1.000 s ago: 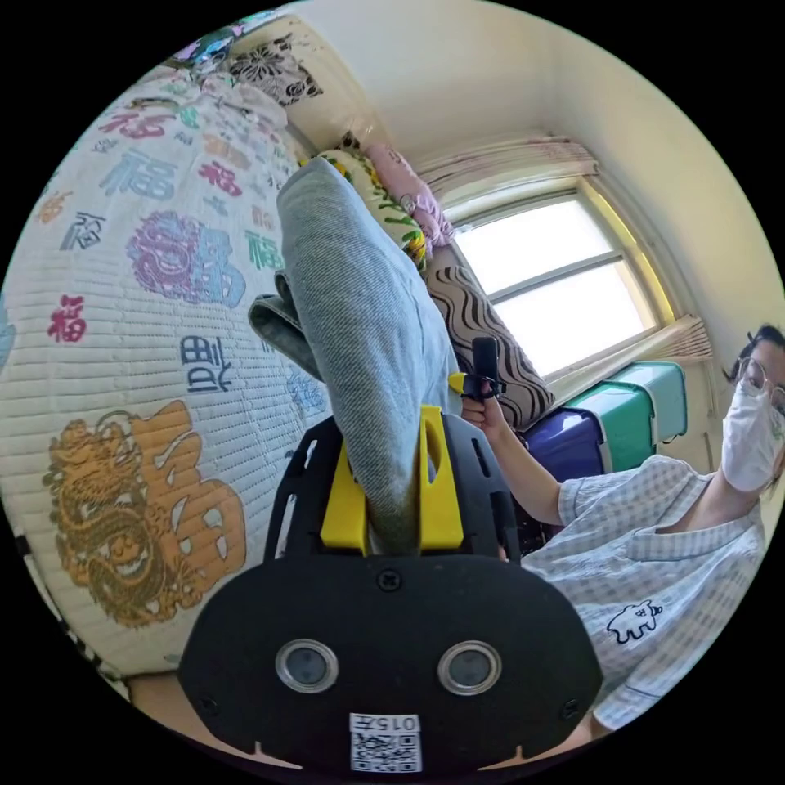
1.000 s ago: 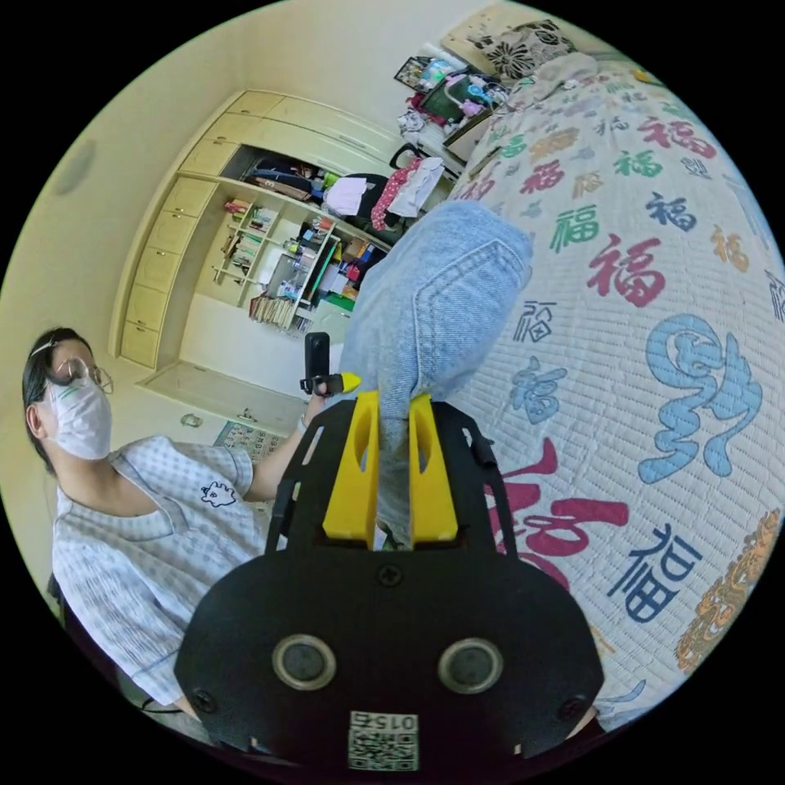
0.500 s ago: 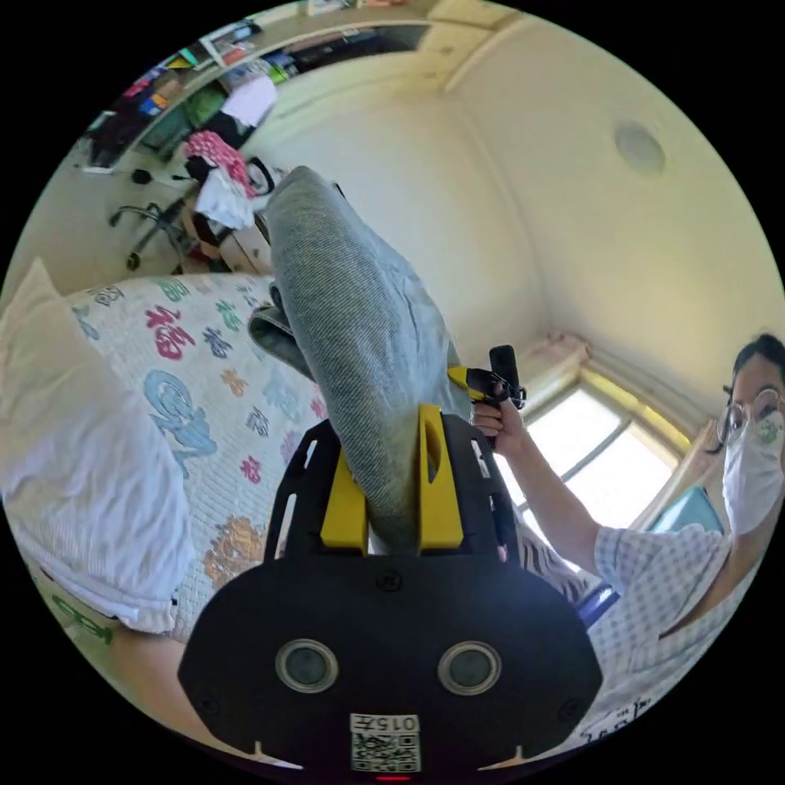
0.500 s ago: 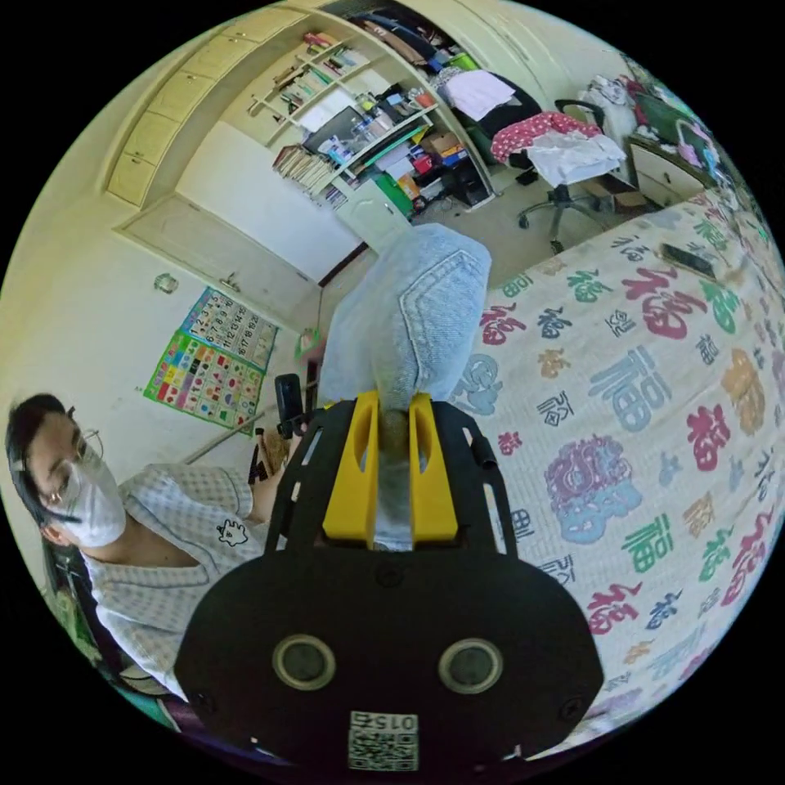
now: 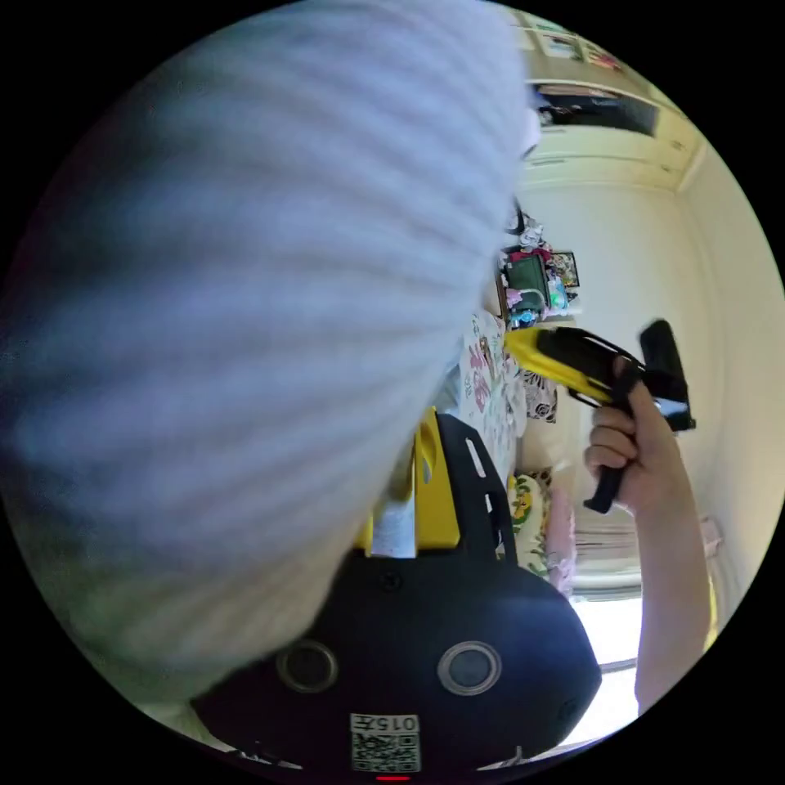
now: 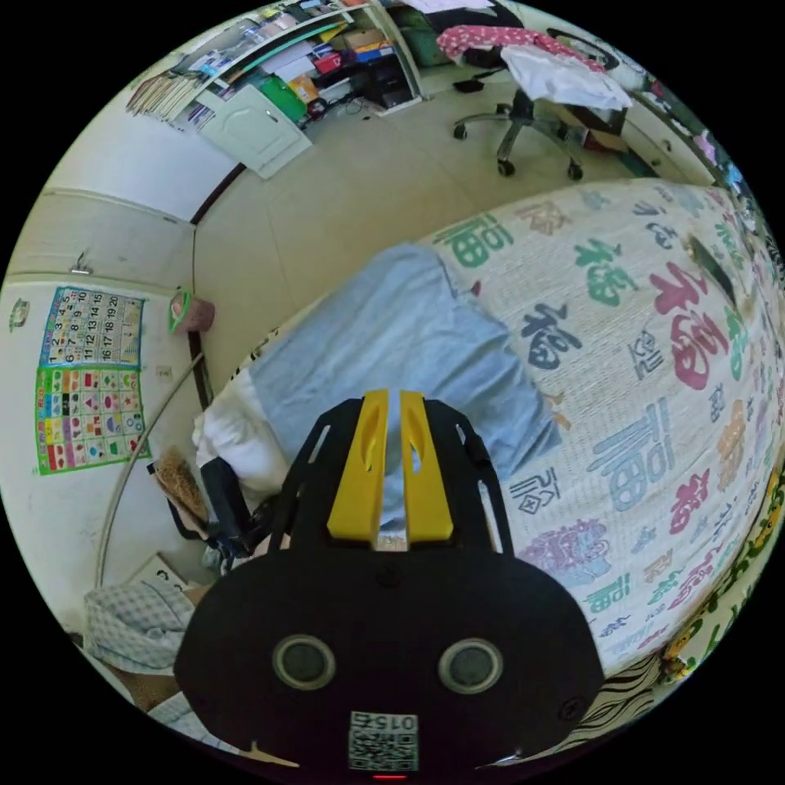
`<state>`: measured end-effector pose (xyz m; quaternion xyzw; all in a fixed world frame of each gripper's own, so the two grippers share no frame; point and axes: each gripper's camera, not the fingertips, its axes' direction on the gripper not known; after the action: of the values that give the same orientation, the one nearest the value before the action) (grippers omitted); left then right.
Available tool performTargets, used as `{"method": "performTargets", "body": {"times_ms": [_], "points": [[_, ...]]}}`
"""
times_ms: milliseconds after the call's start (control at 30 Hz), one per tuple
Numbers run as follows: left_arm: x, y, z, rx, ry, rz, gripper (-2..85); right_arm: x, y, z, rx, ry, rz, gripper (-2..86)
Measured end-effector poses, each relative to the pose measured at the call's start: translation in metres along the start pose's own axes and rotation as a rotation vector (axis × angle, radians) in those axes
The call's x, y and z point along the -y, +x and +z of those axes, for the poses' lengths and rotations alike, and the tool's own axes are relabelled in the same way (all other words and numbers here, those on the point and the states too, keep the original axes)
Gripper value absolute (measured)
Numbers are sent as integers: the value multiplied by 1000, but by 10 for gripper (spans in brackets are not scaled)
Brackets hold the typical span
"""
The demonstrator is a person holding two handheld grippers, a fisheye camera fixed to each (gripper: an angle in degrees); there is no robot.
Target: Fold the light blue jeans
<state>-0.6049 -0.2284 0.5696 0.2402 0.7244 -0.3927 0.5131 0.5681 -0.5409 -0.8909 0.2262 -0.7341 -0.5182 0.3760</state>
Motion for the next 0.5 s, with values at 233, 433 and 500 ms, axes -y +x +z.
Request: {"method": "performTargets", "body": {"times_ms": [233, 433, 500], "points": [[-22, 13, 2, -11, -53, 8, 64, 15, 9, 47, 121, 27, 74, -1], [-71, 26, -18, -133, -18, 27, 31, -15, 14, 2, 217, 175, 123, -5], [-80, 36, -10, -89, -20, 92, 35, -29, 12, -9, 232, 190, 131, -5]]}}
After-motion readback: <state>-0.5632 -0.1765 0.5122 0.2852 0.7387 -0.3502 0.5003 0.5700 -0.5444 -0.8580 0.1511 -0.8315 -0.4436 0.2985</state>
